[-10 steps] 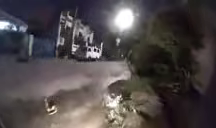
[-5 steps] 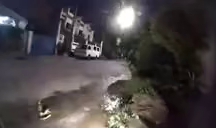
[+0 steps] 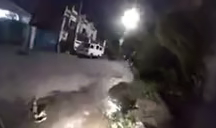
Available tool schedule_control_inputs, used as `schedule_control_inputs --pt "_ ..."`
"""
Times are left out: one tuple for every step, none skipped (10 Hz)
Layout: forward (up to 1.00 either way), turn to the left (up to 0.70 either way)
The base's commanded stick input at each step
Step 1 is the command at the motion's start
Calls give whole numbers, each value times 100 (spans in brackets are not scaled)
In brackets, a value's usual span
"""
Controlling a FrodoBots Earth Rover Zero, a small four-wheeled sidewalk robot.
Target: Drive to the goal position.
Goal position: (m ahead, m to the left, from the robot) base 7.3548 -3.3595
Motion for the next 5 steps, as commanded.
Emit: schedule_control_inputs --pt "30 0" --pt "30 0" --pt "30 0" --pt "30 0" --pt "30 0"
